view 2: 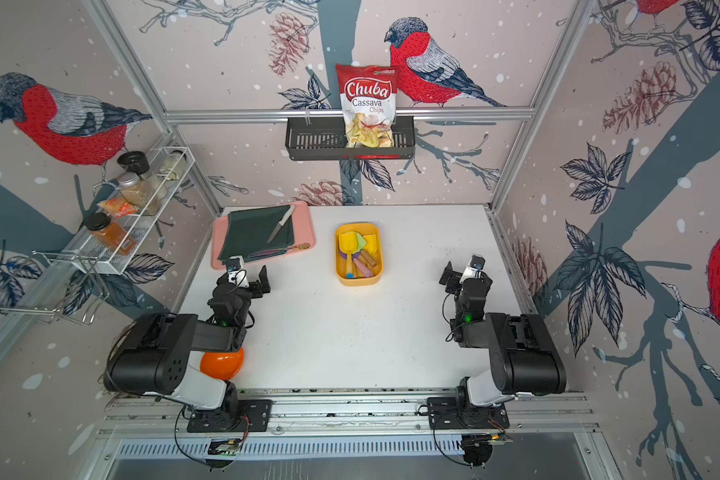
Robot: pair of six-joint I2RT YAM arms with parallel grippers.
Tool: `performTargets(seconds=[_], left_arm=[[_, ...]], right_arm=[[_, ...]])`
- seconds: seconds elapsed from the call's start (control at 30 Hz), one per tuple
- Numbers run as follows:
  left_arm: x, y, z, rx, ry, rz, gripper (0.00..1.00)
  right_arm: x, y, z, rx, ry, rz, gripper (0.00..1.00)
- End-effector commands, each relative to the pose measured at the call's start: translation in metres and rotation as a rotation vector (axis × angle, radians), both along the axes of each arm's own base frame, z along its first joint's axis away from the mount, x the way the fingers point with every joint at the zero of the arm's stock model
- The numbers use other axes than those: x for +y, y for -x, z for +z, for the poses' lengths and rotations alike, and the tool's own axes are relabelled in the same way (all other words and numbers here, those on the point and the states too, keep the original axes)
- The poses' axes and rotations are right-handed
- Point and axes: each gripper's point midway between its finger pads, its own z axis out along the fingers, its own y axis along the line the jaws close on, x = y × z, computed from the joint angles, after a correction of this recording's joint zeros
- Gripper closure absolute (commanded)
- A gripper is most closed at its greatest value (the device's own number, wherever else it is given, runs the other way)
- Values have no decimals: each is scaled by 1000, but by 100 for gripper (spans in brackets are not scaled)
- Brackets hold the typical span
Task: Take the shovel out of the storage box
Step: Move the storage box to the center of the board.
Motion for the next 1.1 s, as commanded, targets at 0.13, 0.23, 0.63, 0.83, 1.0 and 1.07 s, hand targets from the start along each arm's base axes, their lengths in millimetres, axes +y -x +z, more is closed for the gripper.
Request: performTargets(seconds=[0.13,0.23,0.63,0.83,1.0,1.07], left_arm=[[-1,-2,9,-31,-8,-9,2],[-1,-2,9,-32,-6,-9,2],[-1,-2,9,-33,-5,-9,2],[-3,-1,9,-34,-10,-19,4],[3,9,39,-98,-29,45,4],[-1,11,57,-111,-50,80,4]], right_arm=[[-1,0,7,-26,9,-9,0],[-1,0,7,-25,9,-9,0],[0,-2,6,-20,5,9,0],[0,-1,7,-24,5,11,0],[8,-2,33,-49,29,39,0],[17,-6,44,-15,34,65,0]])
